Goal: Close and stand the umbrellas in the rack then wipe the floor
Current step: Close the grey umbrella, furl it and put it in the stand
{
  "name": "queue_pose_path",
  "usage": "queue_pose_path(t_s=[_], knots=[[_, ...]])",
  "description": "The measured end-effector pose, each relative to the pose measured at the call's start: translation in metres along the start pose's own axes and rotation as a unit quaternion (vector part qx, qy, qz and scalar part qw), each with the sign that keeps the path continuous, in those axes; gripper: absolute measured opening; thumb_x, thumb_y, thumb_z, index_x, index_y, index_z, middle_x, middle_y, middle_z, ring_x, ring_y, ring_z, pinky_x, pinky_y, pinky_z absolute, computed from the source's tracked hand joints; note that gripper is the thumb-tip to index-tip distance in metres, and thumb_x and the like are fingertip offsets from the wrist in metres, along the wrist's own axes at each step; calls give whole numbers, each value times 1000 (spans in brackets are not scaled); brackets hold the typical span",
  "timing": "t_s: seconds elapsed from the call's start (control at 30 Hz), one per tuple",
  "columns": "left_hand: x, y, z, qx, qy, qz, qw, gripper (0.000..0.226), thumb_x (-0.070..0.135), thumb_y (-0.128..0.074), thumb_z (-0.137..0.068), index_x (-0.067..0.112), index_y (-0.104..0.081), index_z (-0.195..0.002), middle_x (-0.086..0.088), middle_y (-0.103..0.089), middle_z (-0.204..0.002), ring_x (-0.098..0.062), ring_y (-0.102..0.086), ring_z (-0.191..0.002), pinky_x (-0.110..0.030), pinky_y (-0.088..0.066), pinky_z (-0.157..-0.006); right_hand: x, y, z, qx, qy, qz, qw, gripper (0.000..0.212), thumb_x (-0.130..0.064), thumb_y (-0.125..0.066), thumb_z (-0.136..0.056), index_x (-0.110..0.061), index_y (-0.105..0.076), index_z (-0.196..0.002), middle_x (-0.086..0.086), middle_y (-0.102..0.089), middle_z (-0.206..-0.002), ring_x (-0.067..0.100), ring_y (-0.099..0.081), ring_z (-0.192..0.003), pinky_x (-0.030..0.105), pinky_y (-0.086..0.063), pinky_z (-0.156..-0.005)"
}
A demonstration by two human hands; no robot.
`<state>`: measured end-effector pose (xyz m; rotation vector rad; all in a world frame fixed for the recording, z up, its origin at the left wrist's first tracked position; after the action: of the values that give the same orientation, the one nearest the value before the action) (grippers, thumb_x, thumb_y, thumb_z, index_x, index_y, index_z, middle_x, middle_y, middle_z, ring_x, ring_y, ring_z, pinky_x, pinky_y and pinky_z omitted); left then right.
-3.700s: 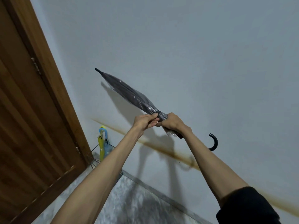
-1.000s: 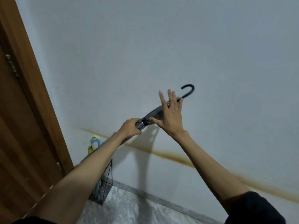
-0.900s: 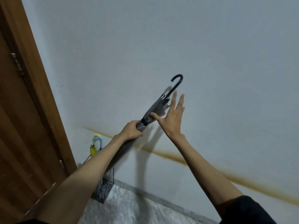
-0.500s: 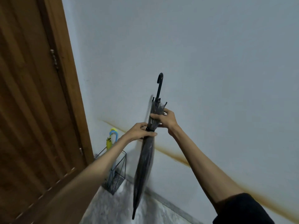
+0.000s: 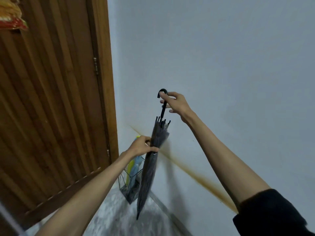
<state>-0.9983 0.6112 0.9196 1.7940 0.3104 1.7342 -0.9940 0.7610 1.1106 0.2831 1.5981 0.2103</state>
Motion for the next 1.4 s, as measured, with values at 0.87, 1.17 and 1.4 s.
queue_pose_path(t_s=[0.87, 1.17, 1.4], knots=[[-120, 119, -224, -27, 131, 28, 991, 37, 32, -83, -66, 5, -66, -85, -10, -66, -83, -25, -64, -80, -42, -54, -80, 33, -168, -257, -20, 22, 144, 989, 8, -22, -58, -91, -15, -59, -87, 3, -72, -73, 16, -71, -69, 41, -61, -70], [-267, 38, -271, -135, 230, 34, 963, 41, 33, -76, -77, 0, -65, -98, -10, -64, -91, -25, -63, -90, -31, -44, -71, 216, -241, -310, -82, -95, 211, 969, 7, -21, -57, -95, -14, -54, -94, 10, -74, -91, 21, -68, -76, 35, -57, -71], [-343, -23, -291, -172, 272, 45, 946, 49, 37, -53, -63, -6, -62, -86, -19, -64, -77, -31, -63, -75, -32, -49, -64, 327, -266, -311, -99, -210, 215, 949, 6, -14, -56, -93, -12, -53, -89, 13, -68, -90, 30, -64, -84, 41, -52, -71]])
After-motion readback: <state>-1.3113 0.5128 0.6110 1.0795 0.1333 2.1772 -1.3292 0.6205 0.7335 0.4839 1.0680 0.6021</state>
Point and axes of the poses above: each hand's wrist, its own z-axis away from the middle knuckle, its own y-axis out of the back of the hand, x = y × z, the point moved 6 cm from there along -z, towards the middle knuckle
